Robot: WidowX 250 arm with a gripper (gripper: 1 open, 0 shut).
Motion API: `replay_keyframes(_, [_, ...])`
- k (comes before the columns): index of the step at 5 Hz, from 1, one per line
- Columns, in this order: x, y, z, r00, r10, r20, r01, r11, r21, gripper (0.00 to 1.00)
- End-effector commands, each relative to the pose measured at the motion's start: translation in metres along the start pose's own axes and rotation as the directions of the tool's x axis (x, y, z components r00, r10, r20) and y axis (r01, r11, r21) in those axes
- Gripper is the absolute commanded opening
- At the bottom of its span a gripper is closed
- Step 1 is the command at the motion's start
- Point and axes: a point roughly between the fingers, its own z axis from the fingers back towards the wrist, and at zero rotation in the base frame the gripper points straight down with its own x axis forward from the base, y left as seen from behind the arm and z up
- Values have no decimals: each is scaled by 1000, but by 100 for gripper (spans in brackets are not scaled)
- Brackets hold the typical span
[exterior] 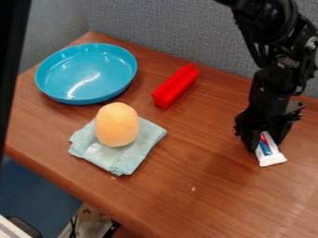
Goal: Put the toothpaste on the blue plate
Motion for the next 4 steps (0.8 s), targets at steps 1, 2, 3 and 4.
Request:
replay_keyframes(1, [12, -4, 33, 999, 11, 40, -8, 997, -75, 0])
replay_keyframes(2, [13, -2, 33, 999, 9, 40, -6, 997, -75, 0])
replay_keyframes(3, [14, -1, 33, 999, 6, 39, -3, 997, -75, 0])
replay_keyframes(4, [14, 0, 34, 999, 2, 38, 1, 997, -74, 0])
